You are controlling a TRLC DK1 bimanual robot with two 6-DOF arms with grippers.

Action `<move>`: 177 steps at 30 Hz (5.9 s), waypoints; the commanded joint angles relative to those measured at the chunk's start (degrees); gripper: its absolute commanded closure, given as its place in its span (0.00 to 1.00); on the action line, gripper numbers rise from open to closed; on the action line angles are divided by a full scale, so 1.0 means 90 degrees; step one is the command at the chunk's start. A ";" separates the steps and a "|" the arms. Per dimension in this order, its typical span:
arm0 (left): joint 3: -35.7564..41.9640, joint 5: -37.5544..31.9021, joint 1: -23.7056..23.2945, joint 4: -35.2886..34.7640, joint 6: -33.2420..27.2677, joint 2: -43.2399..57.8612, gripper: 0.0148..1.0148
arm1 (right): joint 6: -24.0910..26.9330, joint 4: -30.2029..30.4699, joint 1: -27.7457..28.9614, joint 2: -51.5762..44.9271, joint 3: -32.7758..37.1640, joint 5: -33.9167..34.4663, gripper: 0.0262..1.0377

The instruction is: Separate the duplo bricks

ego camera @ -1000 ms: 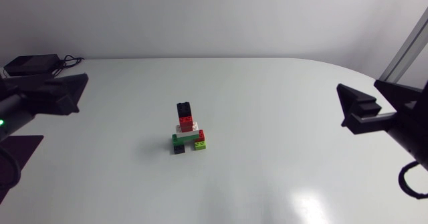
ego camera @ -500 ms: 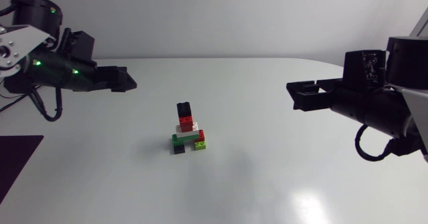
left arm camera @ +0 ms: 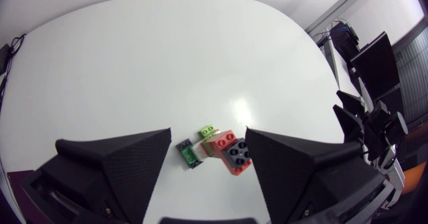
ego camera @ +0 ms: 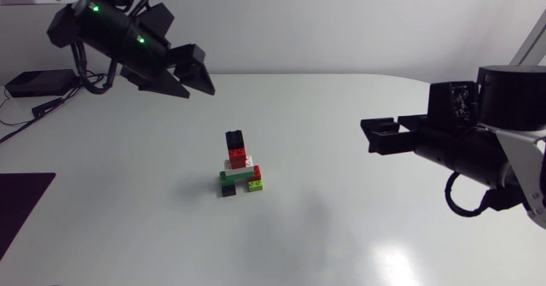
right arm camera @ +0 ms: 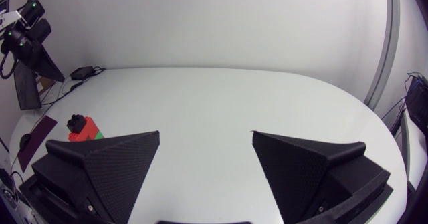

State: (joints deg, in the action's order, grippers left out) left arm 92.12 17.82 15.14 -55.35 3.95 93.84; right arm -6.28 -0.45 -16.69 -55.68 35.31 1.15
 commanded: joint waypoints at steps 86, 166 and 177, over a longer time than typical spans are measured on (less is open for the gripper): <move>0.0800 0.0080 0.1062 -0.1184 -0.5936 0.1653 0.77 | -0.0122 -0.0702 -0.0333 0.0318 -0.1121 0.0078 0.04; -0.0596 -0.0662 0.1941 -0.0031 -0.1493 -0.0027 0.36 | -0.0552 0.0060 -0.1398 0.0542 -0.0300 0.0205 0.04; -0.2423 0.0012 0.1336 0.1004 -0.3251 -0.0905 0.33 | -0.0855 0.1544 -0.2247 -0.0639 0.1223 -0.0274 0.04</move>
State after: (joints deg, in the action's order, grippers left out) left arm 72.58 16.75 28.23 -47.72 -21.32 87.94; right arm -12.71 11.35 -35.59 -59.55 44.12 -1.17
